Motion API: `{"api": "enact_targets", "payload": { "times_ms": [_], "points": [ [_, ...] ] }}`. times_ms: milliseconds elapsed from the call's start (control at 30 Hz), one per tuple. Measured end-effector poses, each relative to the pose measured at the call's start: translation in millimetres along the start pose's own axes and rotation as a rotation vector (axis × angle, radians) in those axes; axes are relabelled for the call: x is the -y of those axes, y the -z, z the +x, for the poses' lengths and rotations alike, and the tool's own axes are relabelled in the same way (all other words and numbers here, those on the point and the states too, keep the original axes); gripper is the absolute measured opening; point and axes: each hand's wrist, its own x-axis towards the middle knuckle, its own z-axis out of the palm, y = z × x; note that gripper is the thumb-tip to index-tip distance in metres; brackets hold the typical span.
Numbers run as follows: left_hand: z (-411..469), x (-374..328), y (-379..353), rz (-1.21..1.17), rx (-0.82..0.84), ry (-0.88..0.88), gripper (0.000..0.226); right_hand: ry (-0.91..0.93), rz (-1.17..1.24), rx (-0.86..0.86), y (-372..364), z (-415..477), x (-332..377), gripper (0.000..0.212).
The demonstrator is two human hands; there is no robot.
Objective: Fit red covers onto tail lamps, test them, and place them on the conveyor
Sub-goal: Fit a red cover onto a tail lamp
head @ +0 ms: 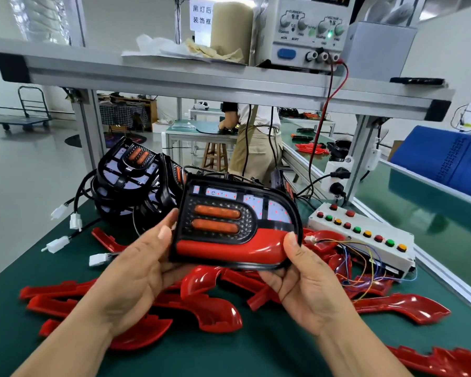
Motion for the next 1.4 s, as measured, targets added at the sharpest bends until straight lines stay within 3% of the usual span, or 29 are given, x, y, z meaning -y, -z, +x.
{"api": "enact_targets", "payload": {
  "times_ms": [100,133,233,333,433,533,700,867,967,1100,1167,1300,1400],
  "points": [
    [2,-7,14,0.423,-0.370,-0.062,0.015,0.030,0.121,-0.069,3,3,4,0.030],
    [1,-8,18,0.639,-0.401,-0.079,0.010,0.039,0.160,-0.094,5,3,5,0.030],
    [-7,-3,12,1.021,-0.203,-0.056,0.017,0.038,0.216,-0.138,7,4,5,0.029],
    [-8,7,1,1.291,0.055,-0.007,0.054,0.029,0.215,-0.136,7,4,3,0.028],
    [-5,12,-6,1.429,0.082,0.008,0.059,0.033,0.212,-0.123,7,4,1,0.028],
    [-5,10,-4,1.357,-0.007,-0.085,0.033,0.033,0.208,-0.121,8,4,1,0.028],
    [-4,-1,9,0.941,-0.234,-0.259,0.012,0.037,0.208,-0.159,10,4,3,0.027],
    [-4,-12,13,0.487,-0.342,-0.240,0.022,0.034,0.266,-0.193,12,4,5,0.034],
    [-4,-20,21,0.430,-0.360,-0.231,0.034,0.010,0.251,-0.173,9,2,3,0.033],
    [5,-29,12,0.254,-0.450,-0.364,0.028,-0.027,0.253,-0.128,2,-1,-2,0.034],
    [12,-32,1,0.243,-0.500,-0.424,0.023,-0.042,0.245,-0.106,1,-2,-4,0.034],
    [30,-45,-6,0.521,-0.567,-0.533,0.013,-0.047,0.207,-0.078,0,-2,-6,0.032],
    [41,-72,-5,0.849,-0.550,-0.687,0.055,-0.026,0.155,-0.048,1,-3,-6,0.030]
  ]
}}
